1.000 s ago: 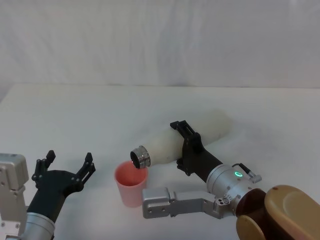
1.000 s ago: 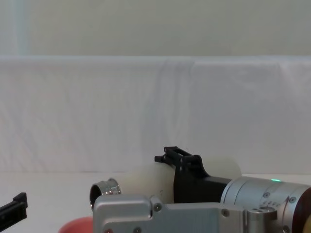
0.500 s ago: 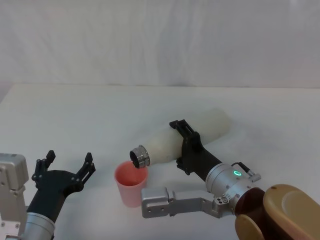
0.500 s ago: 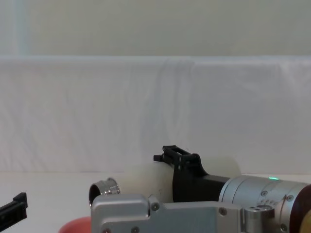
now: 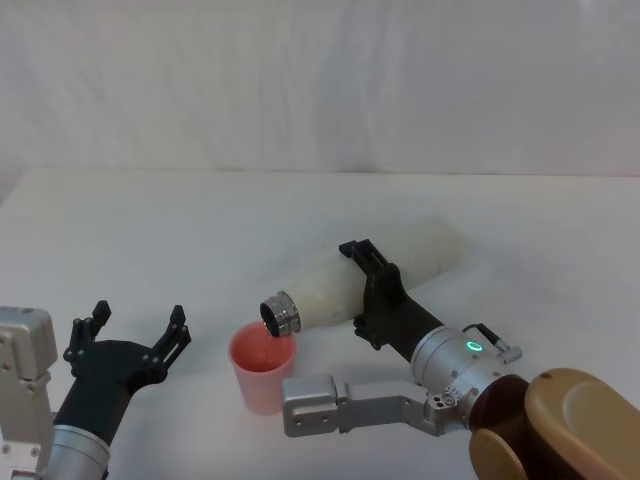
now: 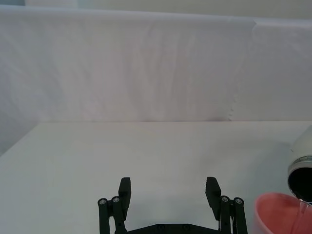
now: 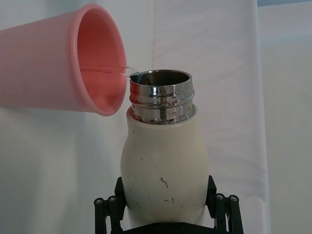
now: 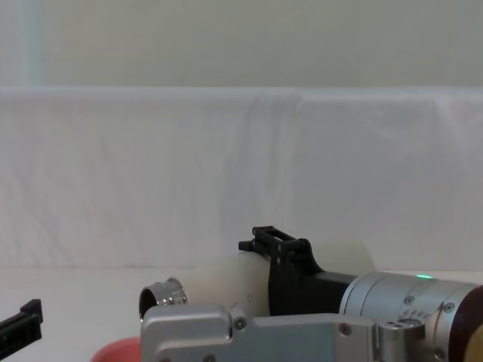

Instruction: Grasp the thermos with one hand and pour water into the cup lid.

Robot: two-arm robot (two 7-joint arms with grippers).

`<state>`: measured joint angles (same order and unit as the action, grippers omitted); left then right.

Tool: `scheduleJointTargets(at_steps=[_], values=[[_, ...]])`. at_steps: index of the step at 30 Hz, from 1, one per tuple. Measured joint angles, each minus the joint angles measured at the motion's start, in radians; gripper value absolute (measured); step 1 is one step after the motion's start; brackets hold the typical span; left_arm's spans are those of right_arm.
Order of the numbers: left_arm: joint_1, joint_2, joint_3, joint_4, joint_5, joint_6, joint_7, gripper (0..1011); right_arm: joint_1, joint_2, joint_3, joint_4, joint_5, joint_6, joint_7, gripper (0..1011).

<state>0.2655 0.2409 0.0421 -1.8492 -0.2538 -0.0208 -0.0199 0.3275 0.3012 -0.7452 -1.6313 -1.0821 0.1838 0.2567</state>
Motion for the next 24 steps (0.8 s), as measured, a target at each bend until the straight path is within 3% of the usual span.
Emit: scheduleJointTargets(at_steps=[24], values=[[0.0, 0.0, 0.0, 0.0, 0.0, 0.0, 0.0, 1001, 0.004, 0.001, -0.007, 0.003, -0.022, 0.007, -0.001, 960]])
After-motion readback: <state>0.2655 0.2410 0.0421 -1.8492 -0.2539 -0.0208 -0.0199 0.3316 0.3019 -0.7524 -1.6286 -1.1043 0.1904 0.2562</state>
